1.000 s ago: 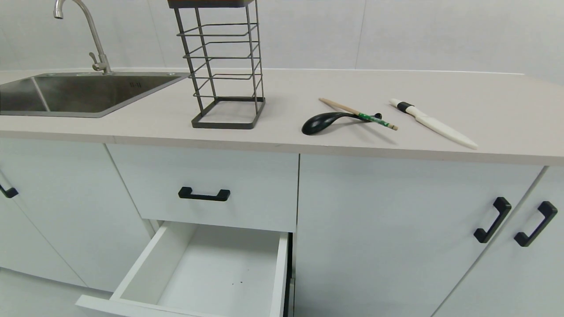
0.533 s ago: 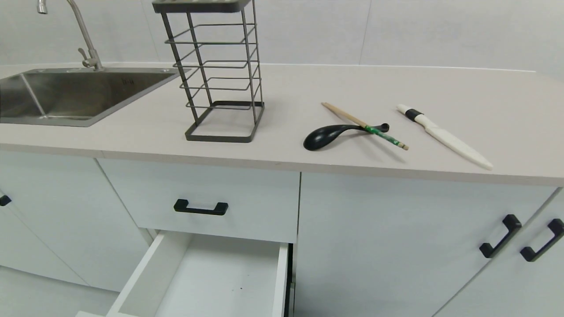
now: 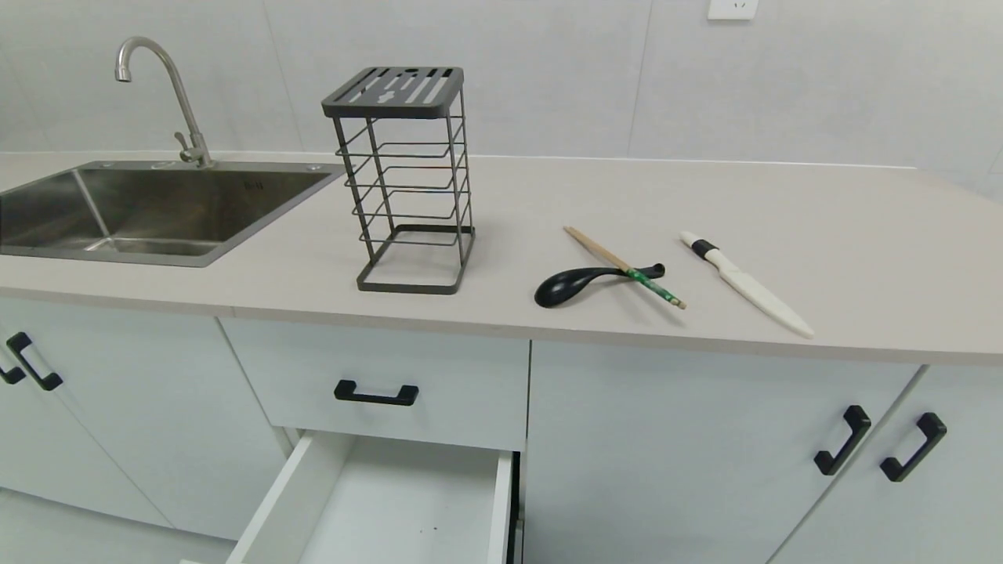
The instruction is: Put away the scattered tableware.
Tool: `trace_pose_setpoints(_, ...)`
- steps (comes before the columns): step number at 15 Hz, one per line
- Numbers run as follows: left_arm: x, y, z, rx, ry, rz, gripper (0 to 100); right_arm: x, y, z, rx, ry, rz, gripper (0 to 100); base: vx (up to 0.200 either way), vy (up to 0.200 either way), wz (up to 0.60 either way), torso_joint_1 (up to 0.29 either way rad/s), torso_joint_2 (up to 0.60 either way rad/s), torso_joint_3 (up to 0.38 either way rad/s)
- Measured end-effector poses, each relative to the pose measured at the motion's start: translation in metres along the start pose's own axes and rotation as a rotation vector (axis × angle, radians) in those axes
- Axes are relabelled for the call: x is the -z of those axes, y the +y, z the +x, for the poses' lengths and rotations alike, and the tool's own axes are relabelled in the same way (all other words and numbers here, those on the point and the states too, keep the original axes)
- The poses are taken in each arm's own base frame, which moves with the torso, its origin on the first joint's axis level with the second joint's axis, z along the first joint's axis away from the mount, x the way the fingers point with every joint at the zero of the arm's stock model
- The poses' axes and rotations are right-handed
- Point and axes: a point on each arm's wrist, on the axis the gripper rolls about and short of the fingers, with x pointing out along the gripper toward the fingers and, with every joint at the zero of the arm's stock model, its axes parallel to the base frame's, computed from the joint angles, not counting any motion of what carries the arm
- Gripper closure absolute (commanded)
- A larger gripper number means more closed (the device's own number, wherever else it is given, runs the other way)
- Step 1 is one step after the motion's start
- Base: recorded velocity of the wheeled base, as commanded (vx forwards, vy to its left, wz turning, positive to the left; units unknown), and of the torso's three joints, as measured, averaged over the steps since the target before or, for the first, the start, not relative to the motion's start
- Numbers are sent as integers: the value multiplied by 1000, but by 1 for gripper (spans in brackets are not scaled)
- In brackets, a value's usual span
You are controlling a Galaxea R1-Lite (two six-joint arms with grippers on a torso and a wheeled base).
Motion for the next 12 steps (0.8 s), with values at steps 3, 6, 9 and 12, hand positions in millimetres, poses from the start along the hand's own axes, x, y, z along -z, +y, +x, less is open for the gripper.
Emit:
trace_pose_setpoints(3, 0, 0, 0, 0, 0, -1, 0, 0, 0, 0, 0, 0, 0, 100, 0, 0, 0, 196, -362, -170)
trace_pose_setpoints(6, 0, 0, 0, 0, 0, -1, 0, 0, 0, 0, 0, 0, 0, 100, 0, 0, 0, 103, -453, -203)
trace_pose_setpoints(9, 0, 0, 0, 0, -1, -1, 0, 0, 0, 0, 0, -1, 1, 100, 0, 0, 0, 333, -440, -207)
trace_pose_setpoints(12, 0, 0, 0, 0, -1, -1, 0, 0, 0, 0, 2, 1, 1, 100, 0, 0, 0, 110, -121, -58)
